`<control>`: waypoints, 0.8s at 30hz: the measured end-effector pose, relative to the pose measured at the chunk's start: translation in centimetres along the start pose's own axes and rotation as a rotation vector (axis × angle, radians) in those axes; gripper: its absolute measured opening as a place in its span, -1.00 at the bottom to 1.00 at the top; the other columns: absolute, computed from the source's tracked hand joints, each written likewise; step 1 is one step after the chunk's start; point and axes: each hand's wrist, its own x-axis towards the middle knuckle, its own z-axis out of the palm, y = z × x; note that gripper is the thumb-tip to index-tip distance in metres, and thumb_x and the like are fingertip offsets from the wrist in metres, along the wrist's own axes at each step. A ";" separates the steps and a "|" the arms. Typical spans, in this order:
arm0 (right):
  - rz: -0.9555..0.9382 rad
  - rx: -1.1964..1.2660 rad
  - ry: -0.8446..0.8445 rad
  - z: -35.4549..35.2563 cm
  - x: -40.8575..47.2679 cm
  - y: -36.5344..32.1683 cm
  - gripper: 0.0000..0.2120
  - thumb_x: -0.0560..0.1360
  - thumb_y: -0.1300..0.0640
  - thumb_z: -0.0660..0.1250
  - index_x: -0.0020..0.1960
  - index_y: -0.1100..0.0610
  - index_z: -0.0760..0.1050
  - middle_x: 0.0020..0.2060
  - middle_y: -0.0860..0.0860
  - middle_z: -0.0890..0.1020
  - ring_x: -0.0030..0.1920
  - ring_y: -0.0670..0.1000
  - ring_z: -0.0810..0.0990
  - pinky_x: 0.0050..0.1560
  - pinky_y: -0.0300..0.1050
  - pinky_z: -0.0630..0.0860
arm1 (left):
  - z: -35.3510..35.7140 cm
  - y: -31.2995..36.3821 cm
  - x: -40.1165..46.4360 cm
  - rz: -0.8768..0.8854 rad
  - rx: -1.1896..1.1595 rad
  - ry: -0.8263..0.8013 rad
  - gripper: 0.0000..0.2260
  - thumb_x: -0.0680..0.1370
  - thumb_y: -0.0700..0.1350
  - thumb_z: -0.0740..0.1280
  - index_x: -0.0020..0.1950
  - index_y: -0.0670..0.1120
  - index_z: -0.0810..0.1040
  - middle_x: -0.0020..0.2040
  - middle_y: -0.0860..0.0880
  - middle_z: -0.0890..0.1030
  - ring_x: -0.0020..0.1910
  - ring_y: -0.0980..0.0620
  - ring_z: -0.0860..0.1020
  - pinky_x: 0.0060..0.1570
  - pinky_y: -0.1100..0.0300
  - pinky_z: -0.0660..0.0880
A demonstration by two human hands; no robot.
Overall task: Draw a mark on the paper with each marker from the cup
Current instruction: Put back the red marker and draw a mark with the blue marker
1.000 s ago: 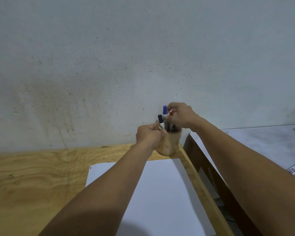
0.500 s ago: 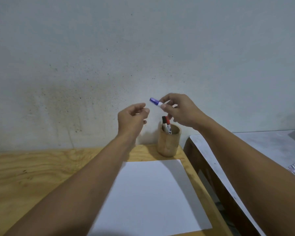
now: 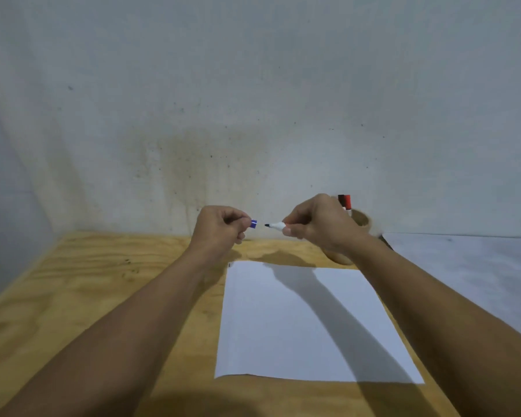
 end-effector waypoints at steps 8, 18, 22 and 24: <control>0.106 0.542 -0.166 3.2 -1.2 -1.3 -0.85 0.60 0.35 0.19 0.04 0.25 0.54 -0.11 0.26 0.63 -0.29 0.09 0.67 -0.22 0.02 0.68 | -4.9 -4.3 -0.4 -0.141 0.443 0.050 -0.90 0.35 -0.29 0.37 -0.33 -0.16 0.66 -0.28 -0.11 0.66 -0.29 0.02 0.61 -0.34 0.27 0.46; 0.353 1.341 -0.268 6.7 -1.3 -1.1 -0.64 0.44 0.58 0.20 0.16 0.36 0.55 -0.16 0.28 0.63 -0.16 0.18 0.70 -0.12 0.04 0.69 | -5.3 -8.0 0.0 -0.125 0.641 -0.061 -0.82 0.40 -0.17 0.45 -0.07 -0.23 0.65 -0.07 -0.20 0.67 -0.04 -0.11 0.59 -0.13 0.19 0.42; 0.288 1.335 -0.183 8.3 -0.7 -0.3 -0.73 0.50 0.46 0.28 0.16 0.30 0.56 -0.26 0.20 0.60 -0.25 0.10 0.68 -0.18 0.01 0.68 | -4.5 -8.4 -1.7 -0.006 0.677 0.151 -0.53 0.39 -0.07 0.45 0.24 -0.15 0.45 0.15 -0.12 0.48 0.08 -0.11 0.51 -0.05 0.09 0.43; 0.293 1.255 -0.129 9.0 -0.2 -0.1 -0.81 0.55 0.33 0.30 0.14 0.25 0.58 -0.29 0.12 0.61 -0.29 0.04 0.66 -0.25 -0.04 0.68 | -4.0 -8.2 -3.1 0.255 0.707 0.273 -0.70 0.39 -0.12 0.39 0.09 -0.16 0.50 0.02 -0.12 0.51 -0.01 -0.10 0.50 -0.09 0.05 0.46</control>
